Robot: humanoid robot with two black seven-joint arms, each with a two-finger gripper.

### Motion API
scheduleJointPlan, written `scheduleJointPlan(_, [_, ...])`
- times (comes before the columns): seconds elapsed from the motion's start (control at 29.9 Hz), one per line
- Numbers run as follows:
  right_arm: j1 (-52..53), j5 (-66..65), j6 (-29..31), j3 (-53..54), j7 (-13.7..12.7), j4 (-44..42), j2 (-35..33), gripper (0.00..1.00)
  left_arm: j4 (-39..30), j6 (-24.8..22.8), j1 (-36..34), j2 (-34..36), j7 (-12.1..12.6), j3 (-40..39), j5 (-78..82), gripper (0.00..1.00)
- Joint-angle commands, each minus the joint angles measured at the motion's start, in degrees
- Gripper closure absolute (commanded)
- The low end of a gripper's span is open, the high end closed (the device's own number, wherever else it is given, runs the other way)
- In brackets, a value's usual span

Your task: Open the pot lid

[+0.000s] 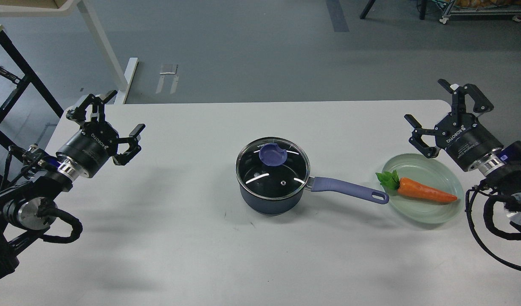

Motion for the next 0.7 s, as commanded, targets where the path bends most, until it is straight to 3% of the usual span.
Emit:
scheduleJointPlan(0.0, [-0.1, 0.0, 0.0, 0.0, 0.0, 0.1, -0.2, 0.00, 0.0, 0.1, 0.3, -0.1, -0.1, -1.0, -0.1, 0.01])
scheduleJointPlan(0.3, [0.1, -0.1, 0.0, 1.2, 0.0, 0.9, -0.6, 0.00, 0.6, 0.2, 0.0, 0.6, 0.3, -0.7, -0.2, 0.01])
scheduleJointPlan(0.5, [1.2, -1.8, 0.0, 2.4, 0.0, 4.2, -4.3, 0.00, 0.8, 0.1, -1.0, 1.2, -1.6, -1.2, -0.2, 0.01])
scheduleJointPlan(0.67, [7.6, -18.4, 0.0, 1.8, 0.0, 5.6, -8.1, 0.00, 0.7, 0.1, -2.1, 1.6, -1.6, -0.3, 0.2, 0.01])
